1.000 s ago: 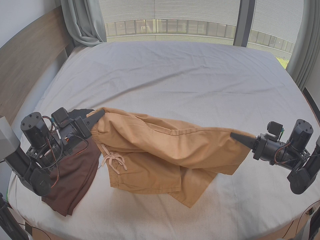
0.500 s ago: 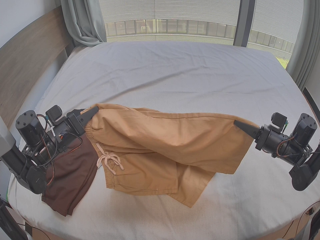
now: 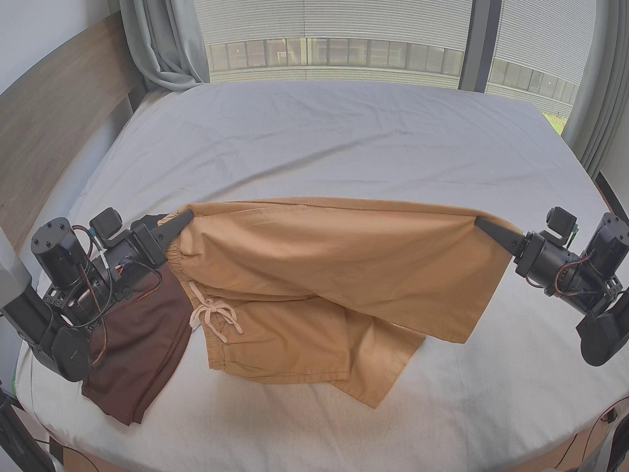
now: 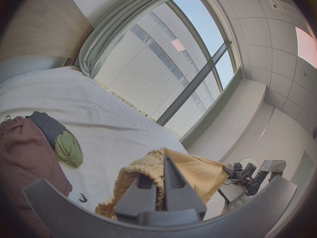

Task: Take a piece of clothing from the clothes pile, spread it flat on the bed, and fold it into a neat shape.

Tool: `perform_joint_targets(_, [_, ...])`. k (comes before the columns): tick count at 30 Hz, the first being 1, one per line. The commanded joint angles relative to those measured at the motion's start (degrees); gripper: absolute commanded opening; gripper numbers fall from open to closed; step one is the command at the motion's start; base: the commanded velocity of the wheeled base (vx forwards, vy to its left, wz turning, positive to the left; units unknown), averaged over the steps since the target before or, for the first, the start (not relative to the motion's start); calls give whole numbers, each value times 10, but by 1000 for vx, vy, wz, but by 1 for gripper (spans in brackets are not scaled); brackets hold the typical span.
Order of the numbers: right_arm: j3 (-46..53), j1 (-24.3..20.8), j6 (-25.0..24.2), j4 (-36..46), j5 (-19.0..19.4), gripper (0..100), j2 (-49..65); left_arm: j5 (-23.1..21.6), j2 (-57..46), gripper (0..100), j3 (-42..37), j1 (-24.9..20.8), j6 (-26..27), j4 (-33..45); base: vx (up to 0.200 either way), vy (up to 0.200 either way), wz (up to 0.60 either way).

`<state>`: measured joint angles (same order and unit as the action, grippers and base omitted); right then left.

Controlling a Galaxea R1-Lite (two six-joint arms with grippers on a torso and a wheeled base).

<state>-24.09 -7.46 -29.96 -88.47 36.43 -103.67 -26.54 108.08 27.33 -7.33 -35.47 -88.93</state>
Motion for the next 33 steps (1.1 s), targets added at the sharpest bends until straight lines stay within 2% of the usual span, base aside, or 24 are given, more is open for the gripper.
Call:
perform_joint_targets(1, [-2, 4, 0, 0, 0, 0, 0, 1, 3, 0, 0, 0, 0, 0, 0, 0, 0])
perform_joint_targets(16, [-8, 5, 1, 0, 0, 0, -3, 1, 2, 0, 10, 15, 1, 0, 0, 0, 0])
perform_joint_targets(24, [-110, 10, 1, 1, -16, 0, -101, 3, 36, 0, 24, 15, 2, 0, 0, 0, 0])
perform_joint_targets(33, [-212, 16, -40, 20, -19, 0, -180, 17, 80, 0, 58, 11, 1, 1, 0, 0, 0])
